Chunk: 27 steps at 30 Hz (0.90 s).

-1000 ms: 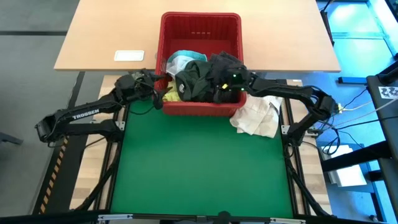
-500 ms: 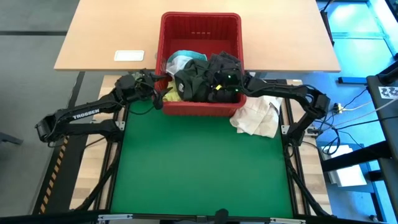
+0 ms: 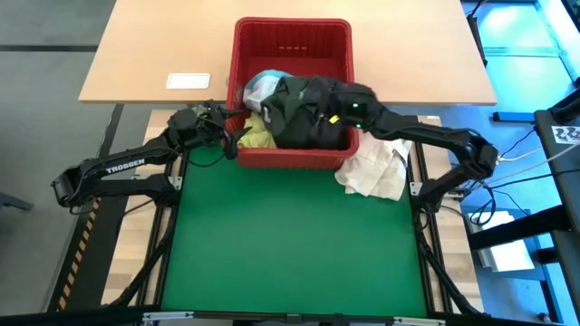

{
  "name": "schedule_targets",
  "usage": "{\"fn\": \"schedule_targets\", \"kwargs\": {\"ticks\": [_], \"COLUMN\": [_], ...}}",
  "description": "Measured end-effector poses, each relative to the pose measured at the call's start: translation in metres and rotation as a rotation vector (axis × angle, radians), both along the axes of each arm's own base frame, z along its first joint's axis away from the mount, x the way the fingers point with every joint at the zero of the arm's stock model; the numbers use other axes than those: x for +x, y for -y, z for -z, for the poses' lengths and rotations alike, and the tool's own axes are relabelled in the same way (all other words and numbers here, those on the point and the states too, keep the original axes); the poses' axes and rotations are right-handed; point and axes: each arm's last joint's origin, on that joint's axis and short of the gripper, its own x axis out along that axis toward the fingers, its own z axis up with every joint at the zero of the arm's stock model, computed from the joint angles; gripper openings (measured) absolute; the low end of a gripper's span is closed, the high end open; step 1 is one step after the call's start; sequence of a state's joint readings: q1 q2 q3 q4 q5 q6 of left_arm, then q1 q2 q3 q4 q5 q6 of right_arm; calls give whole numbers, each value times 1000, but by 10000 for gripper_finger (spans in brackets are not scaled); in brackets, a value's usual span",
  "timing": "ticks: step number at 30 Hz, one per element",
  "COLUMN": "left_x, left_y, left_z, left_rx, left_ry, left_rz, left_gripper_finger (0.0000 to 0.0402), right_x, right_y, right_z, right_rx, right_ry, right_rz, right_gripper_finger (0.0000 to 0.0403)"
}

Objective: Fold Laundry from Bin
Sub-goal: Fold the dark green polo

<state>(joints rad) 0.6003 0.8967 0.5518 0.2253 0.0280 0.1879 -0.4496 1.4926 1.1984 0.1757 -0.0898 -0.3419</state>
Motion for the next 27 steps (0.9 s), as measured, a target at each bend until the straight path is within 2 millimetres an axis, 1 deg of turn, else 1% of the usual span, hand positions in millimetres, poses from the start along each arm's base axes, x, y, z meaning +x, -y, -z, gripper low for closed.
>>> {"fn": "schedule_targets", "kwargs": {"ticks": [2, 5, 10, 13, 19, 23, 27], "left_x": [0, 0, 0, 0, 0, 0, 0], "left_y": [0, 0, 0, 0, 0, 0, 0], "left_z": [0, 0, 0, 0, 0, 0, 0], "left_rx": [1, 4, 1, 0, 0, -1, -3], "left_ry": [-1, -3, 0, 0, 0, 1, 2], "left_rz": [0, 0, 0, 0, 0, -1, -1], "left_gripper_finger": [276, 276, 276, 276, 276, 276, 276], "right_x": [-8, -18, -42, -56, -79, -89, -95], "right_y": [-9, -28, -69, -94, -137, -156, -171], "right_z": [-14, -35, -70, -86, -106, -112, -115], "right_rx": [-12, -50, -95, -110, -119, -132, -122], "right_ry": [40, 105, 224, 291, 383, 415, 436], "right_rz": [-20, -62, -179, -265, -427, -507, -571], "right_gripper_finger": [5, 4, 3, 2, 2, 1, 1]}}
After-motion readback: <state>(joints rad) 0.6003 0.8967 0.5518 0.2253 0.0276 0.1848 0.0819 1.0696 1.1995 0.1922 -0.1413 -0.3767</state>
